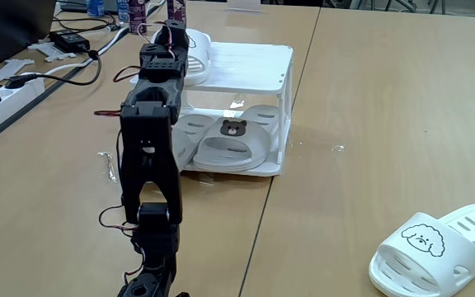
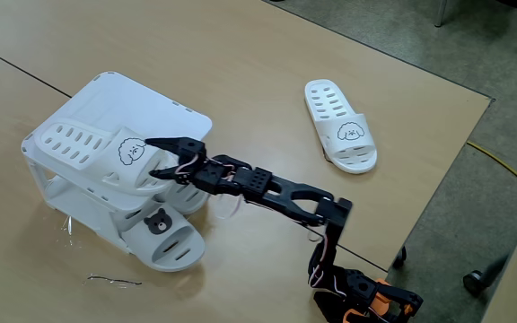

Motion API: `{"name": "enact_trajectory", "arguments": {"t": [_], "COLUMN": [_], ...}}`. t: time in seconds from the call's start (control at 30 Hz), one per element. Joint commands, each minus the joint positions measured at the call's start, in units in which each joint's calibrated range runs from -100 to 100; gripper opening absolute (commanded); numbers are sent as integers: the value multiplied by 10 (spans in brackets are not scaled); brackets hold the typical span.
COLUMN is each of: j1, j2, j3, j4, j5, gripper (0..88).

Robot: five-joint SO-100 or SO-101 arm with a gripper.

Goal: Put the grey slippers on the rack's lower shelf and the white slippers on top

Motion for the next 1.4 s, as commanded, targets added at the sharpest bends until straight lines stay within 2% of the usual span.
{"name": "enact_trajectory", "arguments": {"t": [0.0, 0.1, 0.17, 0.27, 0.37, 0.57, 0.63, 0.77, 1.0, 1.1, 1.2, 1.37], "j1": [5, 5, 11, 70, 110, 125, 132, 132, 147, 201, 287, 474], "j2": [-150, -245, -315, -419, -517, -659, -654, -543, -135, 40, 131, 178], "j3": [97, 198, 263, 353, 450, 666, 736, 879, 870, 877, 865, 855], "j4": [-58, -110, -119, -120, -120, -123, -183, -403, -700, -833, -921, -931], "j5": [4, 4, 4, 4, 4, 4, 4, 4, 4, 4, 4, 4], "gripper": [351, 341, 267, 156, 8, 8, 8, 8, 7, 11, 11, 12]}}
